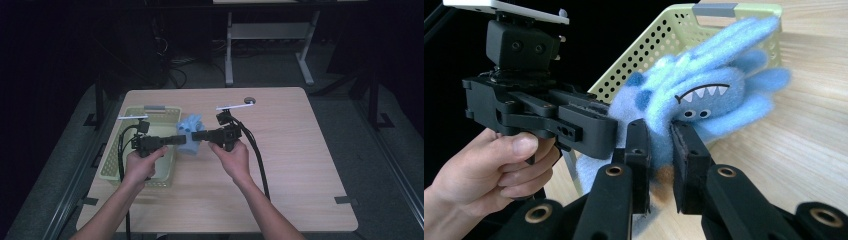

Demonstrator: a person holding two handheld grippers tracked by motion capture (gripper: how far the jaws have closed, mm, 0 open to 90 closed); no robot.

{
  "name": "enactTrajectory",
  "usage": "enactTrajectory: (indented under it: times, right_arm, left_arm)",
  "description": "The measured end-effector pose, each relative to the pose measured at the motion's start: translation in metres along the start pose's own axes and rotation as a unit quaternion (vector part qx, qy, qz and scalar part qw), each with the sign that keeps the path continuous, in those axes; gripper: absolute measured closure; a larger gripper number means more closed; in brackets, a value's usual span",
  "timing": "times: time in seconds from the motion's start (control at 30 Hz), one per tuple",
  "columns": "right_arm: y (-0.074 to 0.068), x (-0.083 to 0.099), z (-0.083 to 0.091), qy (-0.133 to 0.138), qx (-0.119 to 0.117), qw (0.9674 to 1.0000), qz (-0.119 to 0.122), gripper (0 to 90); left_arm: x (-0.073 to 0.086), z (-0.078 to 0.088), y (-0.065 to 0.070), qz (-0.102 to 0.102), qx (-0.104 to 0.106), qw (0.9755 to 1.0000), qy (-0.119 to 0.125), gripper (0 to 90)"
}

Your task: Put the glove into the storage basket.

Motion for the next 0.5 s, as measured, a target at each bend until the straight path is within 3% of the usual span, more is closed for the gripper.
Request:
enactTrajectory:
  times: [0.5]
  right_arm:
    - [-0.015,-0.016,-0.028,-0.012,-0.009,0.9998,0.015,79.3]
  left_arm:
    - [-0.003,0.031,-0.015,0.011,-0.015,0.9998,0.01,72.6]
Point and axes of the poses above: each handheld gripper's, and its own axes: z roughly backward along the jaws, x roughly out of its underside, y roughly to its right, the point moved 9 cm from there along -z, roughly forward along the jaws, and after that the axes turned 7 degrees about -y, right-handed, at the moved point
